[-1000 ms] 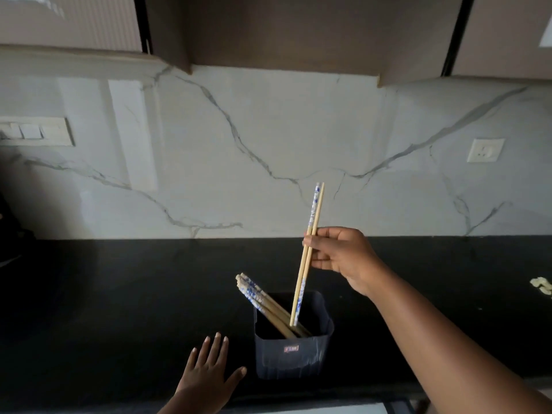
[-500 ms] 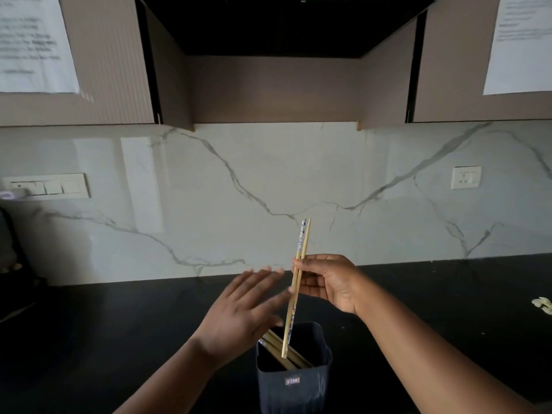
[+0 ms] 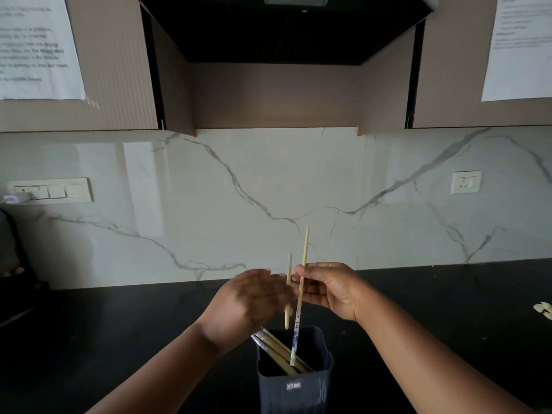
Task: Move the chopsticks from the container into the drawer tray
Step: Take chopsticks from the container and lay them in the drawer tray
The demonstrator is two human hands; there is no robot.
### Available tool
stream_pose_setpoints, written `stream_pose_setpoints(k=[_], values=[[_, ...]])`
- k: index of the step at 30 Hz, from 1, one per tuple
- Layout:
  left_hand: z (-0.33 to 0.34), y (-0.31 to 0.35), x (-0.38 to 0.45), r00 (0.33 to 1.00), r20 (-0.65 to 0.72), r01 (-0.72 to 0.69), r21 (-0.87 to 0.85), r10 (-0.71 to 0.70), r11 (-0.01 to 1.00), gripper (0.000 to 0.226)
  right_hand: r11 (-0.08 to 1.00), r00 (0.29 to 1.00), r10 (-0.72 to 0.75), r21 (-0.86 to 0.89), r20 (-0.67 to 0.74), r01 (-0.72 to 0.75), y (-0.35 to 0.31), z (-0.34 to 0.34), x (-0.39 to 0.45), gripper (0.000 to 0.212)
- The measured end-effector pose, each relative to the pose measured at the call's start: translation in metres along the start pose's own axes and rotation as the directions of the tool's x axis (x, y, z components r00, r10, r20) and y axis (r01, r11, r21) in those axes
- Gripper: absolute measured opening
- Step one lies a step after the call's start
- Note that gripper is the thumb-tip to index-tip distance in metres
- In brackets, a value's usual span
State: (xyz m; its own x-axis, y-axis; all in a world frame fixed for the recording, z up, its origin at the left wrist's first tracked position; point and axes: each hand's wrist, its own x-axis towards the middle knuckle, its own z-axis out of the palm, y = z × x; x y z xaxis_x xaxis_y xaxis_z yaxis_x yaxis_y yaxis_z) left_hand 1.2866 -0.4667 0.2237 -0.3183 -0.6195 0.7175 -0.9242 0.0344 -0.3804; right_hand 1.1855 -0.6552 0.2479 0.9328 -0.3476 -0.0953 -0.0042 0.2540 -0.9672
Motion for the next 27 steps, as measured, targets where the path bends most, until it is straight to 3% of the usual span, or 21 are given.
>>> stream_pose_setpoints(k=[2,3,4,5,6,7,9,13,20,25,27], values=[[-0.009,0.003,0.015,0.961,-0.032,0.262,-0.216,-0.275,0.941,0.017,0.999,1.000,-0.025,-0.021,0.000,0.025,-0.005,-0.003,-0.003,0.025],[-0.016,0.007,0.028,0.859,0.015,0.474,-0.400,-0.511,0.784,0.015,0.998,0.999,-0.052,-0.042,0.004,0.052,-0.008,-0.005,-0.004,0.027],[-0.022,0.009,0.041,0.687,0.127,0.640,-0.572,-0.716,0.513,0.015,0.994,0.996,-0.084,-0.066,0.010,0.084,-0.010,-0.005,-0.006,0.028],[-0.026,0.008,0.054,0.506,0.276,0.717,-0.661,-0.817,0.220,0.016,0.990,0.994,-0.112,-0.088,0.018,0.113,-0.012,-0.004,-0.008,0.028],[-0.028,0.004,0.062,0.381,0.394,0.740,-0.672,-0.837,0.021,0.013,0.986,0.991,-0.130,-0.104,0.028,0.133,-0.014,-0.003,-0.010,0.025],[-0.030,-0.001,0.069,0.312,0.471,0.766,-0.638,-0.825,-0.075,0.009,0.982,0.989,-0.139,-0.122,0.042,0.144,-0.015,0.000,-0.012,0.022],[-0.033,-0.007,0.075,0.253,0.550,0.819,-0.559,-0.796,-0.126,0.006,0.972,0.988,-0.138,-0.181,0.067,0.148,-0.013,0.007,-0.015,0.018],[-0.025,-0.009,0.073,0.220,0.602,0.834,-0.525,-0.767,-0.173,0.019,0.935,0.991,-0.115,-0.330,0.072,0.133,-0.003,0.018,-0.017,0.014],[-0.016,-0.006,0.069,0.156,0.640,0.842,-0.484,-0.753,-0.237,0.019,0.926,0.993,-0.093,-0.361,0.074,0.113,0.009,0.016,-0.017,0.017],[-0.008,-0.006,0.062,0.168,0.648,0.863,-0.461,-0.743,-0.208,0.027,0.922,0.990,-0.110,-0.364,0.082,0.133,0.018,0.013,-0.019,0.019],[-0.003,-0.006,0.056,0.184,0.582,0.913,-0.400,-0.792,-0.082,0.041,0.917,0.991,-0.112,-0.377,0.073,0.131,0.025,0.010,-0.018,0.018]])
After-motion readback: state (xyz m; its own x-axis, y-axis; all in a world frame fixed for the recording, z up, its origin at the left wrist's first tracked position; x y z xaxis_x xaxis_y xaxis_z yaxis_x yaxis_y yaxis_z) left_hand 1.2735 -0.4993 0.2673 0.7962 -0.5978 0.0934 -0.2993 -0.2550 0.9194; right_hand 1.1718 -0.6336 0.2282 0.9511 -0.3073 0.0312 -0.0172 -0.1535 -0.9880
